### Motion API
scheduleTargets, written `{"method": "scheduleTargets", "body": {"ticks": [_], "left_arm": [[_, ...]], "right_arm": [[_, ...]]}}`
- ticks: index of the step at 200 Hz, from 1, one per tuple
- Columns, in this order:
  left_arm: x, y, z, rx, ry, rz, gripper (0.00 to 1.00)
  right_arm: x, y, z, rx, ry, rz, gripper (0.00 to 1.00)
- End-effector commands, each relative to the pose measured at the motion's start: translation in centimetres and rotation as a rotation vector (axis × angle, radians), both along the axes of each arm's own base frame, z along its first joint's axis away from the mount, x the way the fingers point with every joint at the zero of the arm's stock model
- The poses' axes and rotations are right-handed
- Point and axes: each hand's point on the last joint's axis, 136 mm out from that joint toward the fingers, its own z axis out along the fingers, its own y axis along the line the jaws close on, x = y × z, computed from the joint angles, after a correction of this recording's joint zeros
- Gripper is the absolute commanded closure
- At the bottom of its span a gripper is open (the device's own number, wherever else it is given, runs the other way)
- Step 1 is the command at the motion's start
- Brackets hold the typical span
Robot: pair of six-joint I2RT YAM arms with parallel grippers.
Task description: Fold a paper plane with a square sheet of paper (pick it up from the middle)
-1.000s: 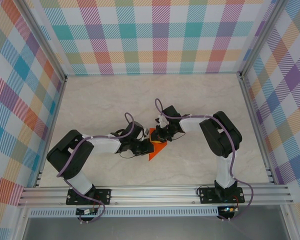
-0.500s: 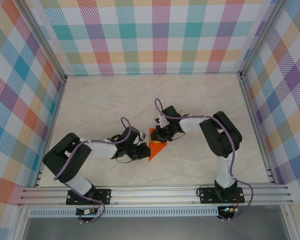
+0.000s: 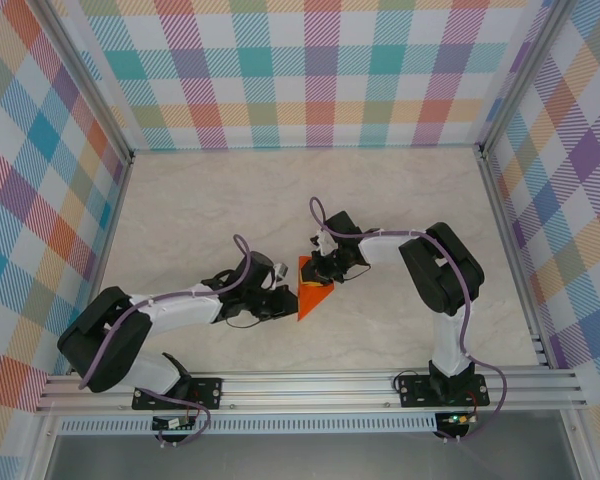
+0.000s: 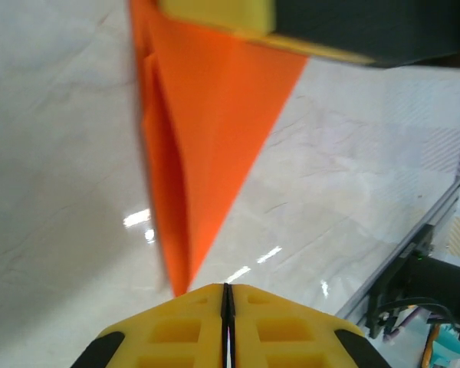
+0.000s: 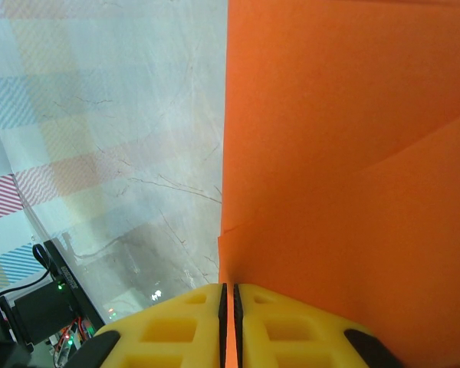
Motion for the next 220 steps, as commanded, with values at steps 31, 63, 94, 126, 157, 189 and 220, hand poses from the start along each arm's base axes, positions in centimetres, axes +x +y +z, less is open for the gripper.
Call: {"method": "scheduleTargets", "body": {"ticks": [31,63,94,126,157,189,220], "left_arm": [[2.1,-3.2,1.7,-0.069,-0.022,-0.039,0.89],[1.6,-3.5,-0.9,-0.046,0.044,-0.051,0.89],[0.1,-2.0,-3.2,0.009,0.099,-0.04,0.89],[-2.0,0.1,-5.3,0.073,0.159,-0.036,0.89],[-3.5,1.1,-6.5,0.112,0.209,-0.048,0.89],[-4.5,2.2,-6.8,0.159,0.241,-0.053,0.9],[-5.4,2.7,-6.3,0.165,0.249,-0.068,0.89]], "right_arm": [[-3.4,-3.9,-6.4,-0.239,0.125,-0.019,0.86],[-3.5,-4.0,-6.4,-0.242,0.128,-0.02,0.86],[-3.5,-4.0,-6.4,-0.242,0.126,-0.02,0.86],[-3.5,-4.0,-6.5,-0.245,0.128,-0.02,0.86],[-3.6,-4.1,-6.8,-0.252,0.135,-0.022,0.86],[-3.7,-4.3,-6.9,-0.259,0.138,-0.024,0.86],[-3.7,-4.3,-6.9,-0.26,0.137,-0.024,0.86]]}}
